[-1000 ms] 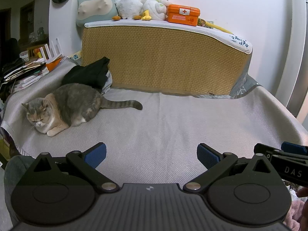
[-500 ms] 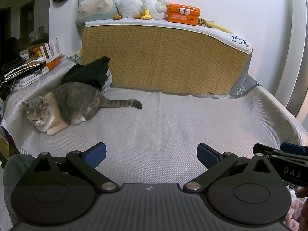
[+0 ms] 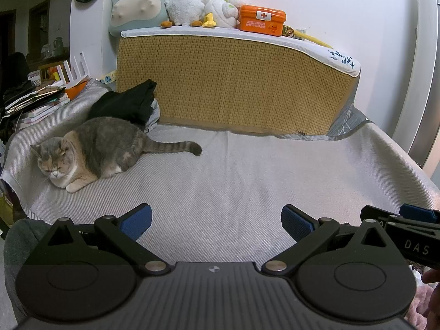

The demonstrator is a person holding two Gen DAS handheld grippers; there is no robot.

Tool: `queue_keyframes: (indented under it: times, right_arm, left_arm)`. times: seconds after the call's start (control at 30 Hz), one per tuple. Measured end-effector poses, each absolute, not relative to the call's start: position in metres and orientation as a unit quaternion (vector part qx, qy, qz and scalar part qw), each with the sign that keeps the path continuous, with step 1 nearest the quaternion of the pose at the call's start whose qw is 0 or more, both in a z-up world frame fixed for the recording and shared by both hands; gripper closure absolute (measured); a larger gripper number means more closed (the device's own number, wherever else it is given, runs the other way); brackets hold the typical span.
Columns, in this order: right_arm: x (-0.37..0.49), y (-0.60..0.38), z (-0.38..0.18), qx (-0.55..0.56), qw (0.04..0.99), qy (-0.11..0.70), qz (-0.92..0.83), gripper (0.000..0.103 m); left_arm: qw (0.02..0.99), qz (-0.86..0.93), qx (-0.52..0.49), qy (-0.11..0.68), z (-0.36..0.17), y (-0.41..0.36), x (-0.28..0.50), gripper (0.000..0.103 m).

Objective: Fold clothes

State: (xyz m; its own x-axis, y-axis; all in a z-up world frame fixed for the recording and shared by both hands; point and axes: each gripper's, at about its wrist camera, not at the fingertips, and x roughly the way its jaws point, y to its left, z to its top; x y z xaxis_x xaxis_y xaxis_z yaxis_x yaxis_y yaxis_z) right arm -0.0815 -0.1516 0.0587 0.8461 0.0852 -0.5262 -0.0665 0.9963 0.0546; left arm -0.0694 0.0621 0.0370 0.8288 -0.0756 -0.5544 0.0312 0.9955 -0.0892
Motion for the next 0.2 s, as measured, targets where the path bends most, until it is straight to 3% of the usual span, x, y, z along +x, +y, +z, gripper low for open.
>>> queue_keyframes:
  times: [0.2]
  right_arm:
    - [-0.0815,-0.1521,0.0582,0.018,0.96,0.275,0.041,0.027]
  left_arm:
    - [0.955,-0.027,-0.038,0.291,0.0371,0.0607,-0.0687,0.0]
